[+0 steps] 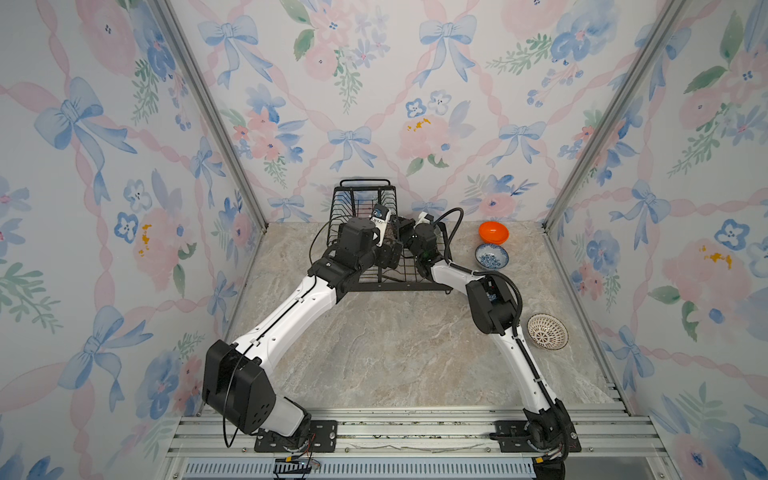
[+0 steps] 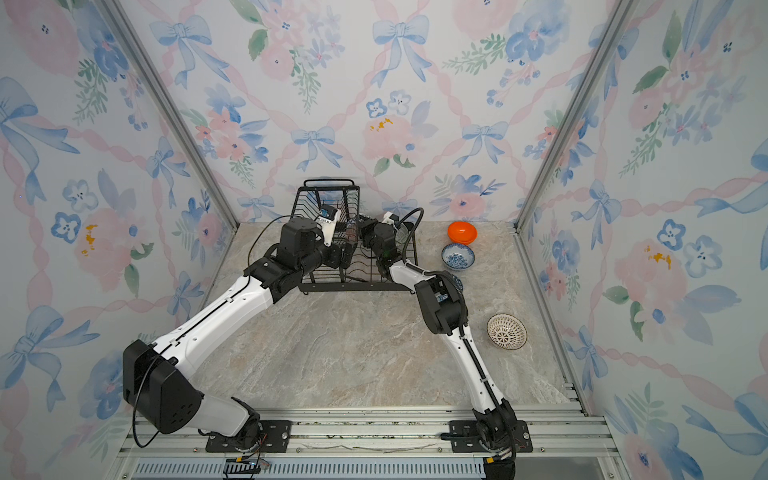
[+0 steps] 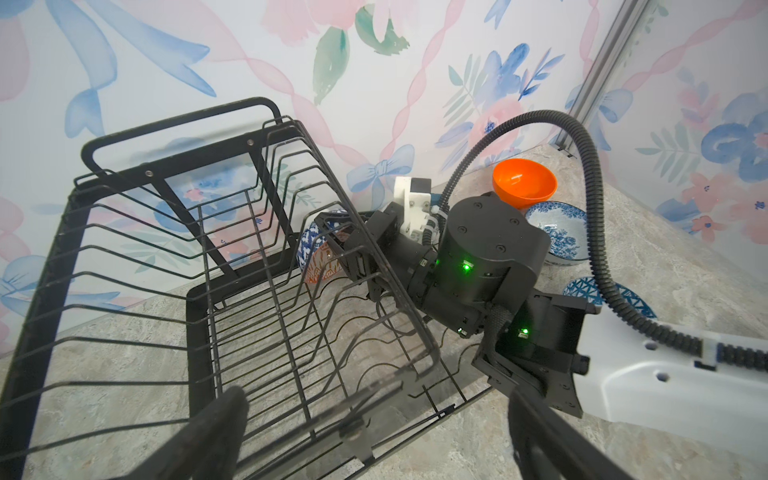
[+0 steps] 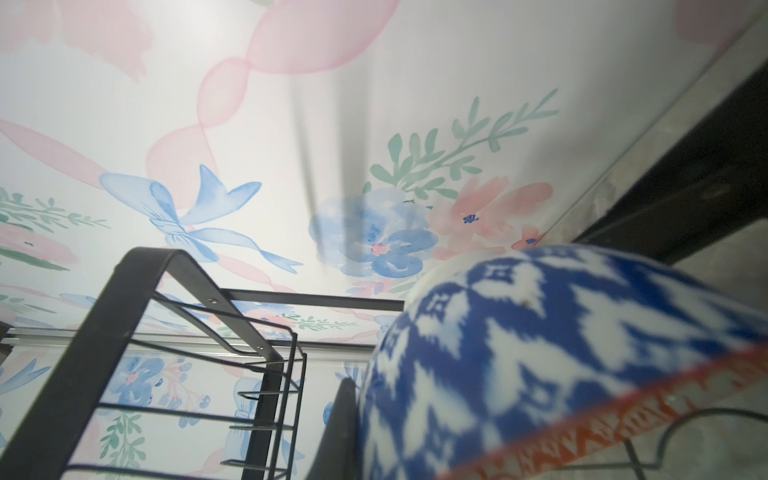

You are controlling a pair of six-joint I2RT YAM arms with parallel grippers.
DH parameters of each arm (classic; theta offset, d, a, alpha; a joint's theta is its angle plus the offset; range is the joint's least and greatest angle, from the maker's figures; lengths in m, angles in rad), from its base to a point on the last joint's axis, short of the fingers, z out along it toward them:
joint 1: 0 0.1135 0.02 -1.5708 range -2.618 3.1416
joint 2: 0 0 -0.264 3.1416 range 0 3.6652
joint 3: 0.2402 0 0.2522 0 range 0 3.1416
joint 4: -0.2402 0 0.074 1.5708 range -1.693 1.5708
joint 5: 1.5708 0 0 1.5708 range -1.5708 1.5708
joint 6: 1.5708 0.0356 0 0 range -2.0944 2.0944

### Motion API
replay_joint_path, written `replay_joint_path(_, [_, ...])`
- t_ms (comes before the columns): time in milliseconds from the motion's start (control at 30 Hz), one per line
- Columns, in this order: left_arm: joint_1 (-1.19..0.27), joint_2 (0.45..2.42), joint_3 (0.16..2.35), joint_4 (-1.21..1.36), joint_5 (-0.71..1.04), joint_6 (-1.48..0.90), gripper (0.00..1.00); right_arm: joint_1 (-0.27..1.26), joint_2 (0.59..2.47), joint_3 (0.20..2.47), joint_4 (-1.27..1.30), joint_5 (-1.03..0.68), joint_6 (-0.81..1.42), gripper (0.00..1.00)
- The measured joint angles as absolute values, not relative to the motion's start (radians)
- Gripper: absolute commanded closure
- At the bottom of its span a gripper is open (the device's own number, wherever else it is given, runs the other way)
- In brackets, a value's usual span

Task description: Load the bowls into the dish rack

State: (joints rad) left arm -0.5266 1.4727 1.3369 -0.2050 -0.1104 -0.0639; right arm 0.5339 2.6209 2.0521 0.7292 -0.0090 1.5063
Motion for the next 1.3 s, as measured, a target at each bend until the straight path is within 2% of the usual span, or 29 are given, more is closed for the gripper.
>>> replay_joint_path(1300, [-0.523,1.479,1.337,-0.19,-0.103,-0.076,0.02,0.551,2.686,2.013,0.902,0.038,1.444,0.99])
